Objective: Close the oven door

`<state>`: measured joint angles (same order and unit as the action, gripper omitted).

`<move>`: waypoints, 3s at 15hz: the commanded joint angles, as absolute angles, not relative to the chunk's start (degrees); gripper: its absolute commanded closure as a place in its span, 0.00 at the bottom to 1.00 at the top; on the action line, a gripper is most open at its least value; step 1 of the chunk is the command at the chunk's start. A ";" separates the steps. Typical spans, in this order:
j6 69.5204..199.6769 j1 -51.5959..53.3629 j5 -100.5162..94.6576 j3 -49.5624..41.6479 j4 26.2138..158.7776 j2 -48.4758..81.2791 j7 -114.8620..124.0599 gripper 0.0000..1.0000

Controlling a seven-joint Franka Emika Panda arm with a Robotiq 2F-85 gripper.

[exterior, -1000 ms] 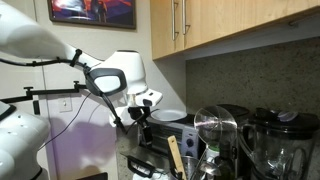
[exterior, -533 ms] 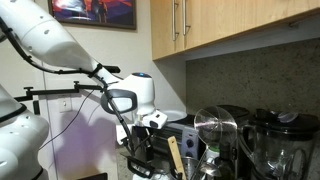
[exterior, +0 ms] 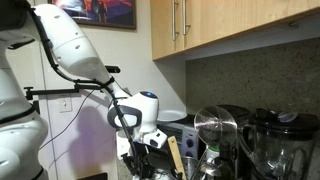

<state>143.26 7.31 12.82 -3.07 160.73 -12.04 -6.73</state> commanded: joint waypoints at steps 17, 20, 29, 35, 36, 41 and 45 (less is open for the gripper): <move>156.27 8.01 39.53 2.68 161.34 -6.38 -27.03 0.00; 153.81 7.82 47.45 2.17 161.88 -11.41 -34.30 0.00; 154.67 6.43 62.93 9.98 159.13 -23.37 -41.54 0.00; 159.51 6.57 72.09 16.74 159.27 -25.73 -43.95 0.00; 160.57 6.61 74.07 17.48 159.24 -25.28 -44.99 0.00; 165.35 6.39 84.52 19.32 158.97 -21.27 -54.20 0.00; 169.23 6.96 97.37 18.56 159.18 -20.12 -69.56 0.00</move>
<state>166.21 6.92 89.61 18.62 159.18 -20.77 -60.27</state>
